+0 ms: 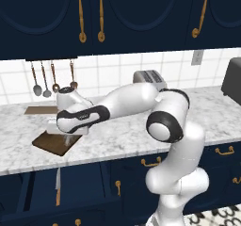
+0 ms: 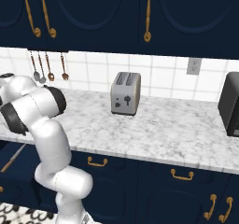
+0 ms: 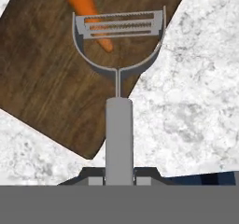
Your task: Place the appropriate cutting tool for cutting the carrot skin on the cutting board.
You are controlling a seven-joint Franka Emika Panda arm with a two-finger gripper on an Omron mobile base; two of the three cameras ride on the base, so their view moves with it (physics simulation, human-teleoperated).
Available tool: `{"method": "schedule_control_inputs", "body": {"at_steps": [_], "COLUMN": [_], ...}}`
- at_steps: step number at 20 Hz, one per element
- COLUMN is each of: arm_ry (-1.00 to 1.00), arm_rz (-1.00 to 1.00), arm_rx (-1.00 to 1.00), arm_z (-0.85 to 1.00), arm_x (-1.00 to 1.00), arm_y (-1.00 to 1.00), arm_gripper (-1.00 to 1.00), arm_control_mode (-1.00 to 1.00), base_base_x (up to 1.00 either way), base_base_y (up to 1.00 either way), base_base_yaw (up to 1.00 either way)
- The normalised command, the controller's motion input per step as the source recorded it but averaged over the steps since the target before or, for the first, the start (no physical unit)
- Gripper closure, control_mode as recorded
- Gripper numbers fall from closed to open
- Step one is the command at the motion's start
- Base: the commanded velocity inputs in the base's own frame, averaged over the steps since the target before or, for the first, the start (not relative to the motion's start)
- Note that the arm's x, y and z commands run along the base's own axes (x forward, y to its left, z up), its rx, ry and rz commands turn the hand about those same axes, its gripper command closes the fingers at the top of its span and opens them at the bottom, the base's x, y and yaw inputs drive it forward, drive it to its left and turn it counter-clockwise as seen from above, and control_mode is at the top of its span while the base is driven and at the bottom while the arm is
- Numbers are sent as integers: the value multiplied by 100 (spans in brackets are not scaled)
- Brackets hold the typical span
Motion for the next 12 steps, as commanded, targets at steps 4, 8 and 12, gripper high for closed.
{"method": "schedule_control_inputs", "body": {"at_steps": [4, 8, 12], "arm_ry": [0, 6, 1], "arm_rz": [1, 0, 0], "arm_rx": [0, 0, 0], "arm_z": [-2, 0, -4], "arm_x": [9, 56, 65], "arm_y": [30, 31, 5], "arm_gripper": [100, 100, 100], "arm_control_mode": [-100, -100, -100], "base_base_x": [0, 0, 0], "base_base_y": [0, 0, 0], "base_base_yaw": [0, 0, 0]}}
